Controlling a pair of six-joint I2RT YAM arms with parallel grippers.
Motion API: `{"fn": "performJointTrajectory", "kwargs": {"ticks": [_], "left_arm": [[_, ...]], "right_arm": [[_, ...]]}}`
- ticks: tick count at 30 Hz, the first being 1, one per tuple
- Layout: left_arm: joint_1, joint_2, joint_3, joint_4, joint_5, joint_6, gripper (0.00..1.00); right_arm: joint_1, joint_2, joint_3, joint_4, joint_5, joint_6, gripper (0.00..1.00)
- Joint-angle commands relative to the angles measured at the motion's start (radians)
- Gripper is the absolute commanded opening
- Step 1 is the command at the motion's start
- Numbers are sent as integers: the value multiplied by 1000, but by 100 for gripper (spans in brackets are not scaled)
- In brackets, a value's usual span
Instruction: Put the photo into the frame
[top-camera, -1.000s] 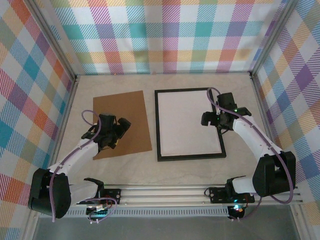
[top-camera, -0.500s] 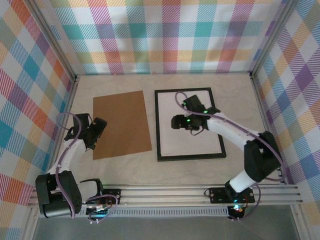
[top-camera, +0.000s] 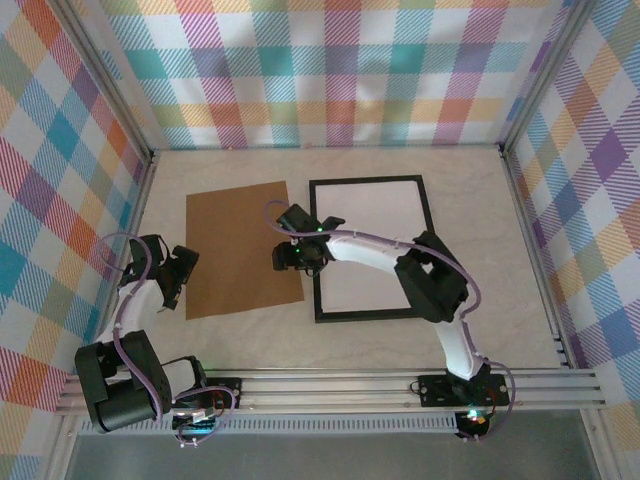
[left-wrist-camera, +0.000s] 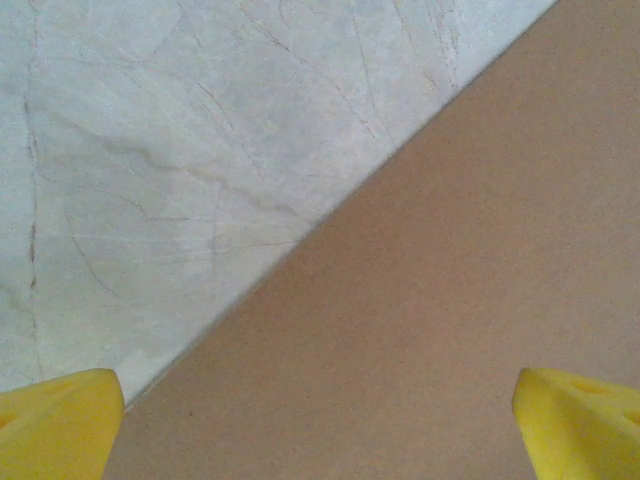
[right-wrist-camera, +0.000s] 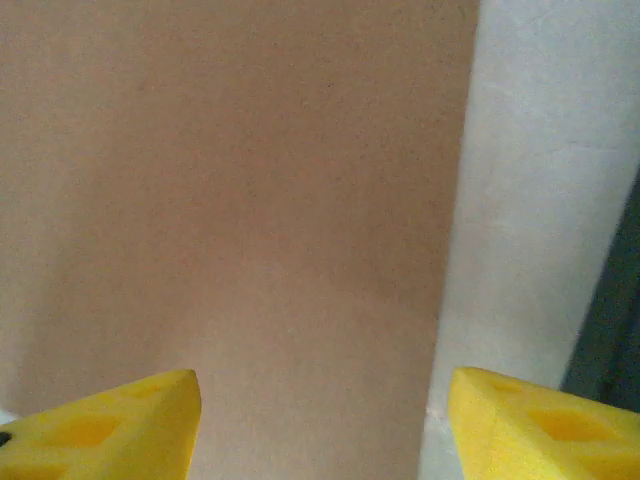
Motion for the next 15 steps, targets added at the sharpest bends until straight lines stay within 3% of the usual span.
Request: {"fn": "performJointTrajectory", "kwargs": {"ticks": [1, 15], "left_arm": [[7, 18, -18, -9, -36, 52, 100], [0, 226, -18, 89, 74, 81, 100]], "right_arm": [[1, 56, 77, -60, 65, 48, 67], [38, 214, 245, -177, 127, 39, 67]]}}
